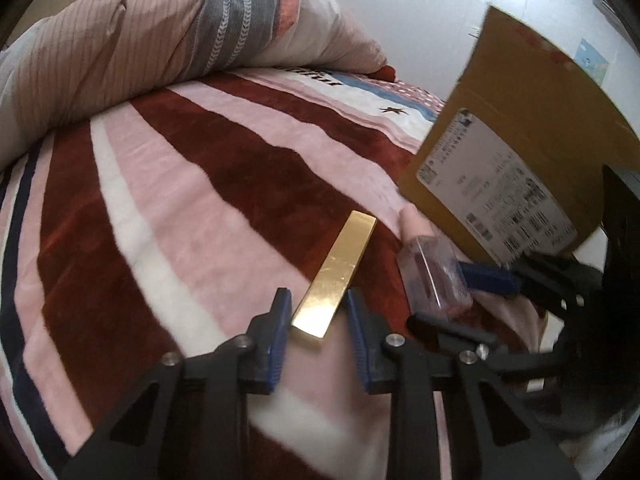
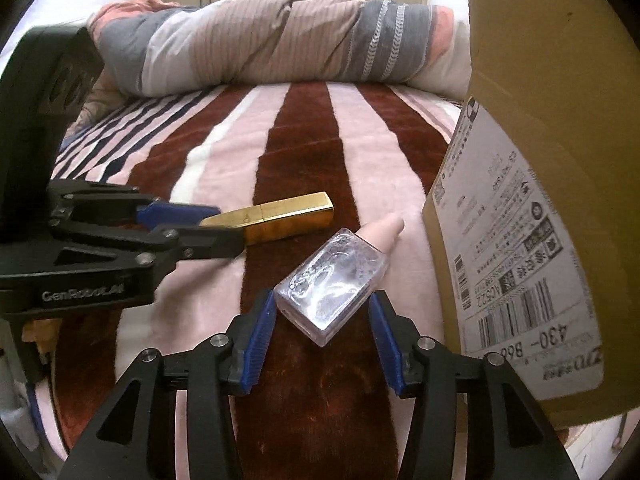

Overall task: Organize rigid objects
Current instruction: 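Grasp the gold bar case with the left gripper while the right gripper grasps the clear square bottle, then lower the gold case and square bottle into the box and open both grippers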

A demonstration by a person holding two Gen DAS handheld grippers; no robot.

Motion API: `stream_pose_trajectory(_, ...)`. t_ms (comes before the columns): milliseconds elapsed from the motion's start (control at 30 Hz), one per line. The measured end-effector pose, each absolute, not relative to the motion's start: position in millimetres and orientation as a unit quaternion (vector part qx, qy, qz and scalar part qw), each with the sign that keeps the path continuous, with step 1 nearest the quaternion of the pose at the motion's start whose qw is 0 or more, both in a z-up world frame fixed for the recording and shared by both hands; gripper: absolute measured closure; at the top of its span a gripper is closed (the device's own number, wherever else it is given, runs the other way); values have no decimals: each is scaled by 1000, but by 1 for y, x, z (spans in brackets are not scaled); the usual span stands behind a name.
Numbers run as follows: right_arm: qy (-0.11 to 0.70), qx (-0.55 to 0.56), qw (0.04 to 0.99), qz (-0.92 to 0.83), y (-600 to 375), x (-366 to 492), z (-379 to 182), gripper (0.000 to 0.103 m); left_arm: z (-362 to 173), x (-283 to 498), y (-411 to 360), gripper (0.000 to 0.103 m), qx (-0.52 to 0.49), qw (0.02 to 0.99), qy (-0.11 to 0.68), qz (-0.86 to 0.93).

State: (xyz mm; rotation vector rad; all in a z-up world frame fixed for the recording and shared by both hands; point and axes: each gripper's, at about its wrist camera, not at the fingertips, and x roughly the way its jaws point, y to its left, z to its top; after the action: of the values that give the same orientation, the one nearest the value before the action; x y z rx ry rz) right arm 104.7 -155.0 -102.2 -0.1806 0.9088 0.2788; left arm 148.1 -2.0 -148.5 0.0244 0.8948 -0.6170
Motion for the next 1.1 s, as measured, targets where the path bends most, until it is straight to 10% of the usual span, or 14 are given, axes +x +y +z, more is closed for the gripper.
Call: stream_pose_trajectory(1100, 438, -83, 875, 188, -157, 101, -102, 76, -154, 105, 14, 88, -47, 885, 420, -195)
